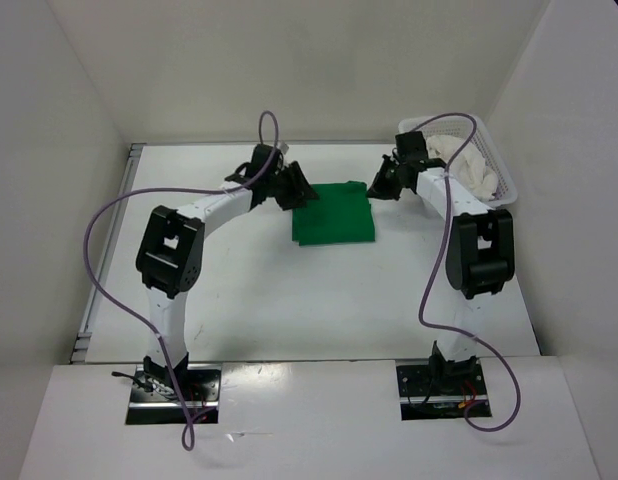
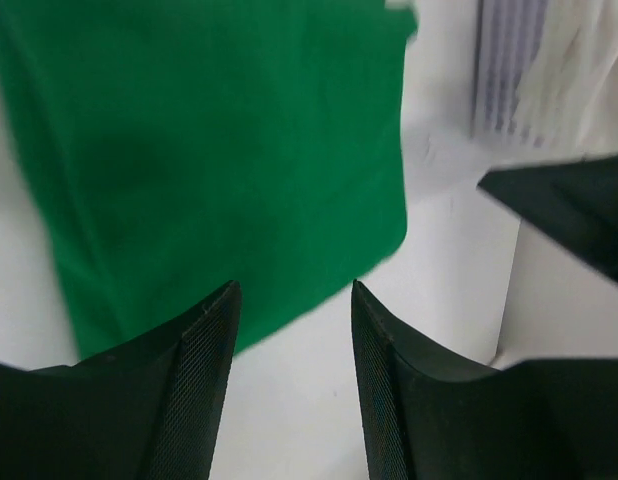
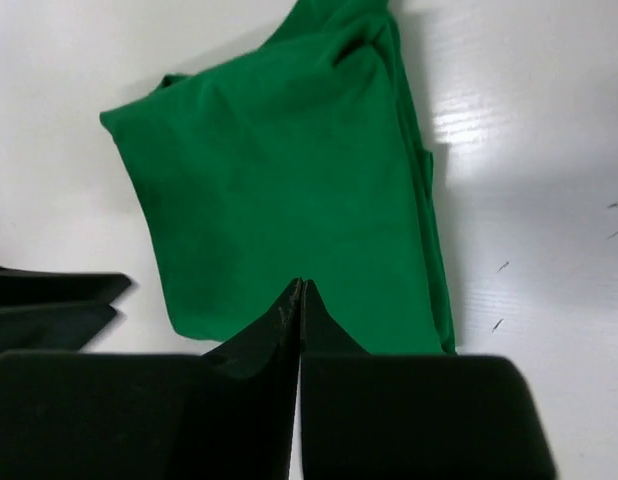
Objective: Fold and stack the t-shirts
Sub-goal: Fold the long partially folded tshirt into a neat square, then put the neatly folded tshirt into the corner of the board with the left arm, then grab crumpled tshirt from bin with the right arm, then move the tshirt to the center of the board
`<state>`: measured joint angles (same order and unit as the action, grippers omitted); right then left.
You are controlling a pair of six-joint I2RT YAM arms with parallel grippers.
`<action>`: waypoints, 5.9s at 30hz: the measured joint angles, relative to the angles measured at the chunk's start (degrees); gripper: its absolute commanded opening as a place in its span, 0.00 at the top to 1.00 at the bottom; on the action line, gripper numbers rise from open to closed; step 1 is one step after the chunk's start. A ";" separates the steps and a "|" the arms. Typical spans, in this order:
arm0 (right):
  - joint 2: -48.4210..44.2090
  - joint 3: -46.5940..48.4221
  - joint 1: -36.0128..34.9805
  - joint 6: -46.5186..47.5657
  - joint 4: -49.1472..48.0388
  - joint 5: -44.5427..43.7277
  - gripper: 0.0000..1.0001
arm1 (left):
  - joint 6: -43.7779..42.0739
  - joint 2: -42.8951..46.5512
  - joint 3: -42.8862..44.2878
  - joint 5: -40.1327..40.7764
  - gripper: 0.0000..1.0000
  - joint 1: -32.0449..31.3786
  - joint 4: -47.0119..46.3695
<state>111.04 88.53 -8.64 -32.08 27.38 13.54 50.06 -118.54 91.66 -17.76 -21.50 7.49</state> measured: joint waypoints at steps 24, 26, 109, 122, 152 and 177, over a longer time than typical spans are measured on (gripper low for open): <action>-4.48 -15.30 -0.35 0.28 -3.39 -0.42 0.64 | -0.52 14.40 -22.40 0.79 0.17 0.59 -5.51; -7.80 -16.02 -0.35 0.24 -3.45 0.24 0.62 | -2.36 10.40 -17.77 1.77 0.18 1.70 -4.70; -7.08 5.51 18.49 0.00 6.49 -26.53 0.15 | 2.78 42.29 -47.98 1.07 0.37 -1.42 -2.10; 3.58 14.03 21.00 0.72 6.67 -17.05 0.35 | 2.78 42.34 -47.95 -0.35 0.34 -1.46 -1.86; -20.72 44.85 -1.66 -10.62 -4.59 18.75 1.00 | 2.36 43.32 -39.76 -0.57 0.24 10.75 -0.02; -10.95 -19.21 -2.56 -9.11 -9.68 11.17 0.94 | -7.91 44.41 -44.76 0.59 0.23 18.34 8.59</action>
<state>100.09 69.32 -11.20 -41.19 17.69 24.71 42.15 -74.13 46.89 -17.17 -3.16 16.08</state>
